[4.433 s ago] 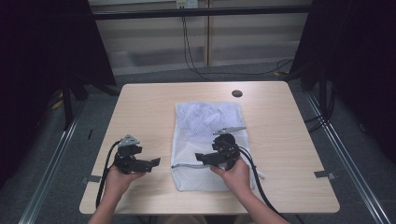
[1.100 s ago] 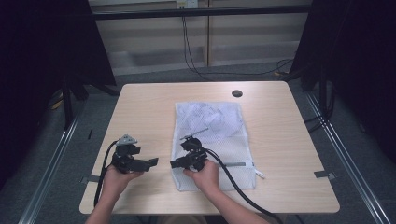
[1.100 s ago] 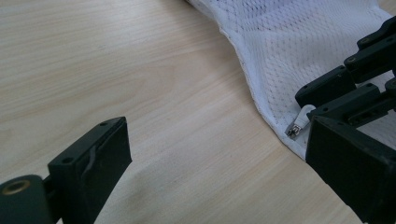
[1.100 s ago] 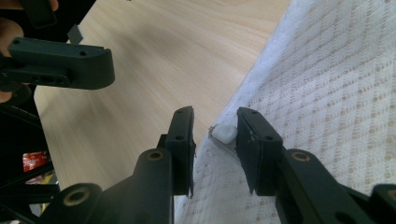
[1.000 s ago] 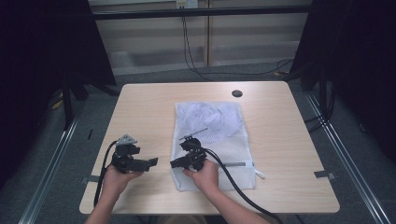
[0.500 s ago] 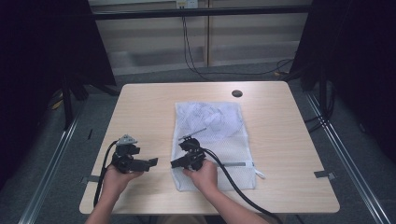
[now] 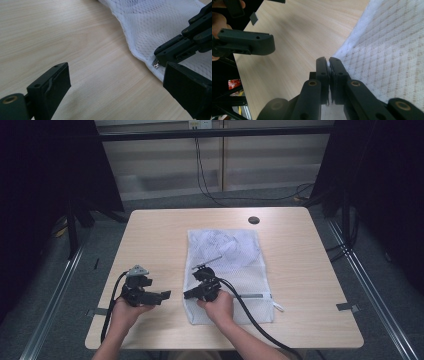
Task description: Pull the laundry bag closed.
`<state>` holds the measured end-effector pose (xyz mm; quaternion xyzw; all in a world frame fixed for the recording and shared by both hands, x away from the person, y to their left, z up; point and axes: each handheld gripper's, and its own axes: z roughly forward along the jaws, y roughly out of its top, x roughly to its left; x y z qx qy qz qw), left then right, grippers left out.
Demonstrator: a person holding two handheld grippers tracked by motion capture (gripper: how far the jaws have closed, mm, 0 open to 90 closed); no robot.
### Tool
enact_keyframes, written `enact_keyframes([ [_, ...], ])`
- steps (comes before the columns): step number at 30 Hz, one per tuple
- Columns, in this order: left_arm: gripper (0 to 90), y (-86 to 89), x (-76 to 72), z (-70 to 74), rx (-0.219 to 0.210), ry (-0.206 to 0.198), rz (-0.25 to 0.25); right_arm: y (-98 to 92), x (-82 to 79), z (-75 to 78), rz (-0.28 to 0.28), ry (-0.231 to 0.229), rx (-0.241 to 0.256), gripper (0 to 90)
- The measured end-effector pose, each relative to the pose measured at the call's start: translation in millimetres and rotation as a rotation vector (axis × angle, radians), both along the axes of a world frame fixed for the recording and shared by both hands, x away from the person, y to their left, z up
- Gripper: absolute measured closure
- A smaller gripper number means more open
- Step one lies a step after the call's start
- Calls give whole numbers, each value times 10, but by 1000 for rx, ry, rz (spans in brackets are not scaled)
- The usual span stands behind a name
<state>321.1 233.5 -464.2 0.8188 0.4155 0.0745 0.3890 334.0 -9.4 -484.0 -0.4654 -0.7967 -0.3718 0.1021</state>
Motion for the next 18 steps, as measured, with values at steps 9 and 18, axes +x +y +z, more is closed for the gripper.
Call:
enact_keyframes([
  [9, 76, -29, -9, -3, -27, 19, -29, -69, -1, 101, -18, -16, 48, 868],
  [18, 77, -147, -27, -54, -54, 74, -86, -112, -5, 163, -19, -27, 61, 868],
])
